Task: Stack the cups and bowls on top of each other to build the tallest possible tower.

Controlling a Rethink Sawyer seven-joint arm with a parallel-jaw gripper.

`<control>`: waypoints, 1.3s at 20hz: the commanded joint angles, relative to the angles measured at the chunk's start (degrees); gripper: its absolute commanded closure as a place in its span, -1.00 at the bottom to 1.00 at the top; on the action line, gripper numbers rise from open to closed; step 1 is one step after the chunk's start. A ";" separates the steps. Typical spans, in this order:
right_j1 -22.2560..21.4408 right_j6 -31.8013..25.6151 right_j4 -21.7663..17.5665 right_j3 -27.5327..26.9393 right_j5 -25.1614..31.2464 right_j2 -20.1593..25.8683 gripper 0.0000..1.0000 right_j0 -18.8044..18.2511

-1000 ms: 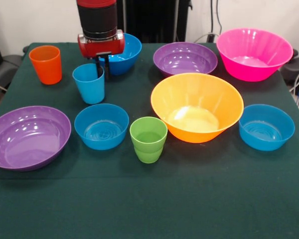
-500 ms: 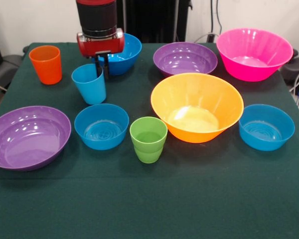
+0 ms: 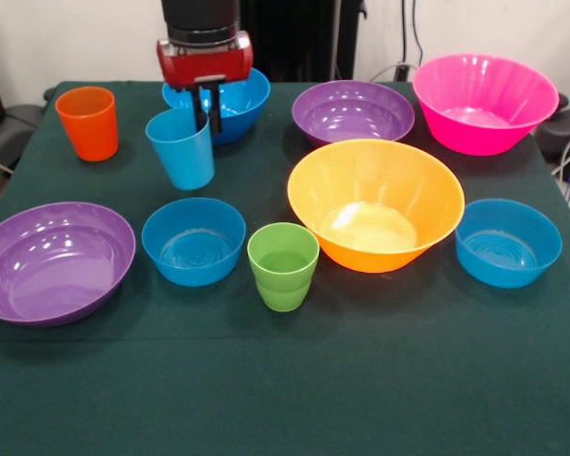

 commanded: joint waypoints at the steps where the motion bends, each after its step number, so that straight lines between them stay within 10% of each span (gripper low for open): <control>1: -0.84 -0.97 0.50 3.69 2.56 4.76 1.00 0.44; 26: 3.43 -1.47 -1.59 1.11 3.06 3.79 1.00 3.53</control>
